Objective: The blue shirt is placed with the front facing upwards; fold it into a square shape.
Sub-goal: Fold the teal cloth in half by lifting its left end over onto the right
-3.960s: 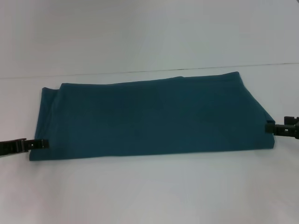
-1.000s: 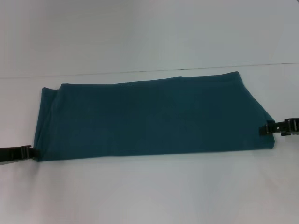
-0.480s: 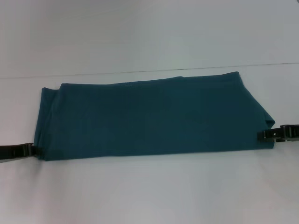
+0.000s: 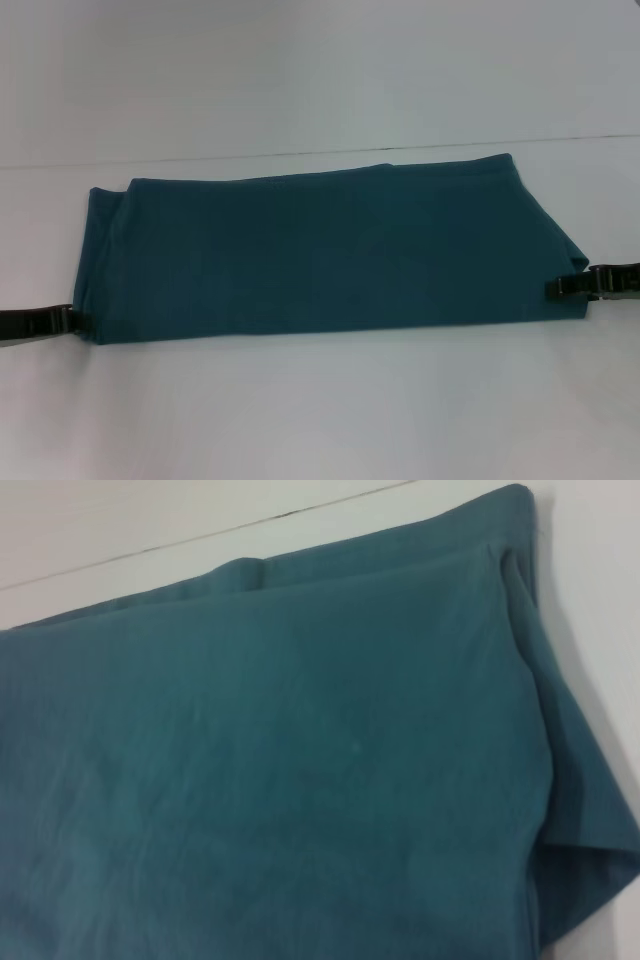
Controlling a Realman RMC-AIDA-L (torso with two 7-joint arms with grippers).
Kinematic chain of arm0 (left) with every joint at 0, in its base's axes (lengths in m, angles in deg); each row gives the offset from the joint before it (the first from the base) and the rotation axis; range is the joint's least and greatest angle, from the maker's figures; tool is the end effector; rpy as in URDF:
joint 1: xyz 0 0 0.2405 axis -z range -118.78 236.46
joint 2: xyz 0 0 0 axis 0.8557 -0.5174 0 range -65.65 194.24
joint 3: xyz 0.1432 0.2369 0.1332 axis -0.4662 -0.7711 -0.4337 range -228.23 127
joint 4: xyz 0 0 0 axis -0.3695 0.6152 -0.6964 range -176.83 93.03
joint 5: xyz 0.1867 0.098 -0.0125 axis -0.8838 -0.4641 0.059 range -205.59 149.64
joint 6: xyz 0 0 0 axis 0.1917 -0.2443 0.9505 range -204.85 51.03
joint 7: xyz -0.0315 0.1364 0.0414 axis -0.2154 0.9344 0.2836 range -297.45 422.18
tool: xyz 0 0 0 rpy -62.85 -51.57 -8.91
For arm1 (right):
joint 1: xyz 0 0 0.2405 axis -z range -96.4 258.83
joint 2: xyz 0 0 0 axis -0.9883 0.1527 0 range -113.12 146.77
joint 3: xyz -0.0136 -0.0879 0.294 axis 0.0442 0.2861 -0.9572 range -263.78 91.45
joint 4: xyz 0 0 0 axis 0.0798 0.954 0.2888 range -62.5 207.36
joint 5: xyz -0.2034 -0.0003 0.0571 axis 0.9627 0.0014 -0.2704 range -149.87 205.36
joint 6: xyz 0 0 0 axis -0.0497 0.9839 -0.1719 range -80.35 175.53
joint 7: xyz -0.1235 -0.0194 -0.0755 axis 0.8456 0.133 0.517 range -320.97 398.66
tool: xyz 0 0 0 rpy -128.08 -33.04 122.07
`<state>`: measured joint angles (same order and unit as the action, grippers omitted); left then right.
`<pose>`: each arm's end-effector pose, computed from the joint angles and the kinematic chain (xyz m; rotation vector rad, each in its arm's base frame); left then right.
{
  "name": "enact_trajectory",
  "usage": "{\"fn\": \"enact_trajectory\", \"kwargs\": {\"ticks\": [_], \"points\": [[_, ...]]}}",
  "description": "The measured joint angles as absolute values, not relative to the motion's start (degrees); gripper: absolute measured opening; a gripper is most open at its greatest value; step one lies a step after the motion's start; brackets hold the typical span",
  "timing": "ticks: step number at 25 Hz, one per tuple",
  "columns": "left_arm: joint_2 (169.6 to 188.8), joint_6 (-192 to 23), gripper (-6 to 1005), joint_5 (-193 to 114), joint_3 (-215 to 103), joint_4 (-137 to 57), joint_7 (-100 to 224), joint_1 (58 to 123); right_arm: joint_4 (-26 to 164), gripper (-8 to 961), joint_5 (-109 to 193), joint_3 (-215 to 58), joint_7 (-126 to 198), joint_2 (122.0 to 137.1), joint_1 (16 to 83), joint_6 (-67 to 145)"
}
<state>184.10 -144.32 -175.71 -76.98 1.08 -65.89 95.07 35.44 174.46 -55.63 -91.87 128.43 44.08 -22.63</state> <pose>-0.3650 0.4018 0.0012 -2.0399 -1.5718 -0.2311 0.3793 0.4102 0.0419 -2.0584 1.6029 0.1439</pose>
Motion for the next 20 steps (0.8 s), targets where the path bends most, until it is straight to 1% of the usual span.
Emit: {"fn": "enact_trajectory", "kwargs": {"ticks": [5,16,19,20], "points": [[184.14,-144.3,28,-175.5,-77.0,1.1,-65.9,95.1,35.8,674,174.5,-55.6,-91.9,128.45,44.0,-22.2],[184.35,-144.4,28,-174.4,-77.0,1.1,-64.9,95.1,35.9,234,174.5,-55.0,-91.7,128.58,44.1,-21.7],[184.37,-144.4,28,-173.1,-77.0,1.1,-63.8,94.9,35.7,34,174.5,-55.0,-91.5,128.62,44.3,-21.7],[184.40,-144.5,28,-172.7,-76.9,1.1,-63.4,94.7,35.6,34,174.5,-55.0,-91.5,128.63,44.3,-21.7]]}}
